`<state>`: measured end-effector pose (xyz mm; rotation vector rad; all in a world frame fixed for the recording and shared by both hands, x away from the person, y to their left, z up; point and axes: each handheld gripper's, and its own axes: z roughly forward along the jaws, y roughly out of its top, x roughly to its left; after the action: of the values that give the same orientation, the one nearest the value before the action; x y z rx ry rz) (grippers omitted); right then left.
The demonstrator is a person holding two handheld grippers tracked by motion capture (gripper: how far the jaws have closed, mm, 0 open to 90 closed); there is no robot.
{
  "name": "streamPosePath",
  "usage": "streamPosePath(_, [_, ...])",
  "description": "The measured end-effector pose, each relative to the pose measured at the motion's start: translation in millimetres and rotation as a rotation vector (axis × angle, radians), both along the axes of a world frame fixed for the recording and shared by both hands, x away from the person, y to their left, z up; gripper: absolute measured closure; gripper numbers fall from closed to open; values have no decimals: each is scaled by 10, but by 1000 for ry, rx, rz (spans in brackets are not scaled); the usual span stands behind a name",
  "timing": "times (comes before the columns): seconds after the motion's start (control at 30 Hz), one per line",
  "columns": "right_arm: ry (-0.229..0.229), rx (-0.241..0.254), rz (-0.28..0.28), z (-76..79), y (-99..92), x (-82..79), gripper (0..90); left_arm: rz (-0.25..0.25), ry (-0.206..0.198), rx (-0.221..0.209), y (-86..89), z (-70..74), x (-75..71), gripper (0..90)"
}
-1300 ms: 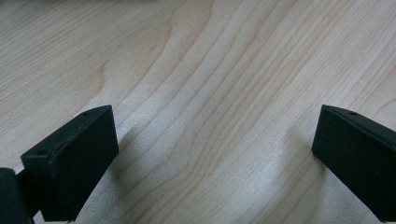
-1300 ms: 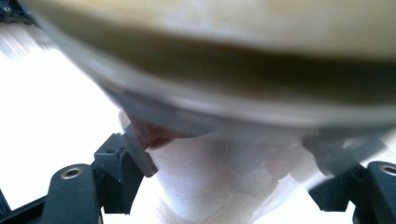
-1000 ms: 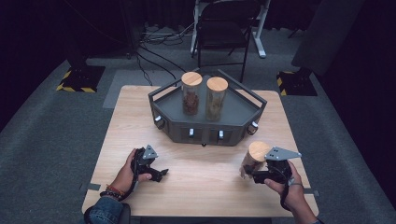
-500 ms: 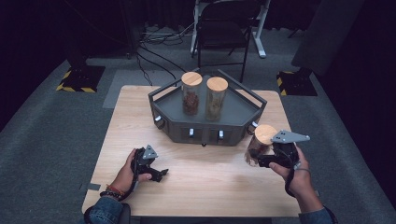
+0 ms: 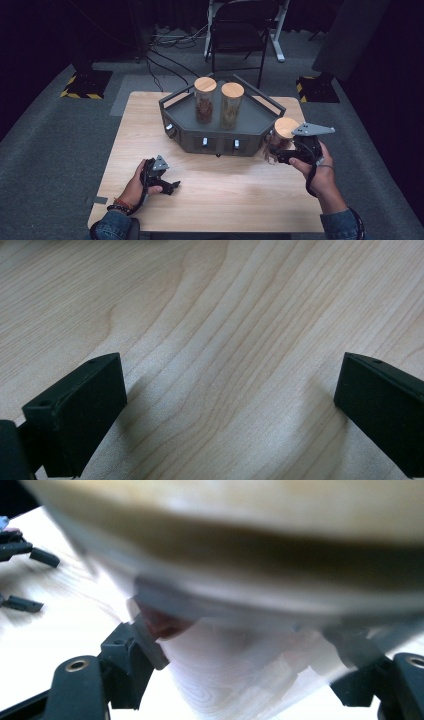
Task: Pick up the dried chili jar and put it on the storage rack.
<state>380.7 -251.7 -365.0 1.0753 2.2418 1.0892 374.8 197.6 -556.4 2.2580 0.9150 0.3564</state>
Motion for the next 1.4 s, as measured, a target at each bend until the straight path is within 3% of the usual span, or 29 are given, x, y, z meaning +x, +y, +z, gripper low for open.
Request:
streamPosePath(0.73, [-28, -9, -1, 402, 201, 313, 259, 0, 0, 0, 0, 0, 0, 0])
streamPosePath(1.4, [-28, -5, -31, 470, 338, 638, 259, 0, 0, 0, 0, 0, 0, 0])
